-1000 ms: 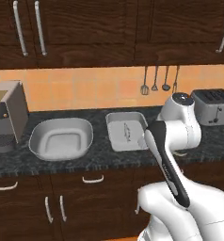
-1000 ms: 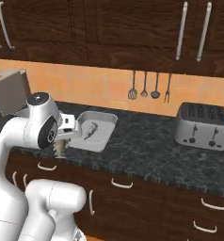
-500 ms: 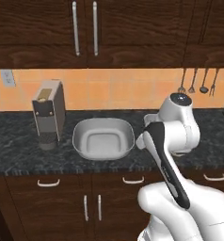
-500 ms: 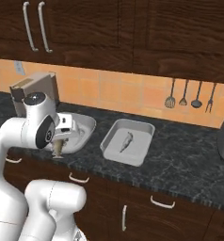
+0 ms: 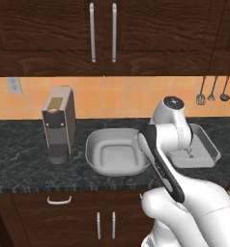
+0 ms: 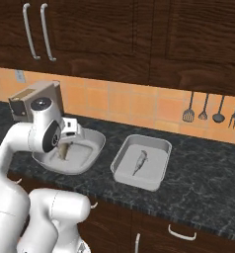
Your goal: Place one avocado and one fish in each tupperware on the nearby counter, to pack two identical lunches.
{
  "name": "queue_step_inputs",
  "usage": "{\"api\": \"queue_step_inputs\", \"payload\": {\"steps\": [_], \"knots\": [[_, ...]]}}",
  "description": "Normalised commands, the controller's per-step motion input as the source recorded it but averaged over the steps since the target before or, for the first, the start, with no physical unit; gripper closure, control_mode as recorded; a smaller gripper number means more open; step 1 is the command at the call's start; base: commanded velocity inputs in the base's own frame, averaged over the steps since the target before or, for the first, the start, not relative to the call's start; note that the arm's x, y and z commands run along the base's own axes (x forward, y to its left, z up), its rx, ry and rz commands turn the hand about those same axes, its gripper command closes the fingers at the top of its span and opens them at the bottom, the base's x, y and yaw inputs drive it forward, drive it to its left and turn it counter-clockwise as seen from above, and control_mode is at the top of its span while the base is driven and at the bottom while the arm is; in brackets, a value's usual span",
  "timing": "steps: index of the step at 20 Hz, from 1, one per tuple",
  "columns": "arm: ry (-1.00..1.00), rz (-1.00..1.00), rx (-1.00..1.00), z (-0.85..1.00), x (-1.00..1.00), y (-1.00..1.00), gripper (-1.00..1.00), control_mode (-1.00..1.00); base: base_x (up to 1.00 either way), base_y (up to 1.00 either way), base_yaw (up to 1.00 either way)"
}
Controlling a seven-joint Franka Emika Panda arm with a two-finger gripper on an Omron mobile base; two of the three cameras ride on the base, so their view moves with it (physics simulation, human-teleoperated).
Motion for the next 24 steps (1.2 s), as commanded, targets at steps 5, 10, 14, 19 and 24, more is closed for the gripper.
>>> {"api": "queue_step_inputs", "payload": {"steps": [5, 10, 14, 19, 24], "knots": [[0.12, 0.0, 0.0, -0.52, 1.0, 0.36, 1.0, -1.0, 0.0, 0.0, 0.0], [0.38, 0.1, -0.02, -0.41, 0.79, 0.45, 1.0, -1.0, 0.0, 0.0, 0.0], [0.35, 0.14, 0.0, -0.47, -0.01, 0.08, 1.0, -1.0, 0.0, 0.0, 0.0], [0.01, 0.06, 0.0, -0.88, 0.22, 0.17, 1.0, -1.0, 0.0, 0.0, 0.0], [-0.07, 0.0, 0.0, -0.59, 0.42, 0.29, 1.0, -1.0, 0.0, 0.0, 0.0]]}}
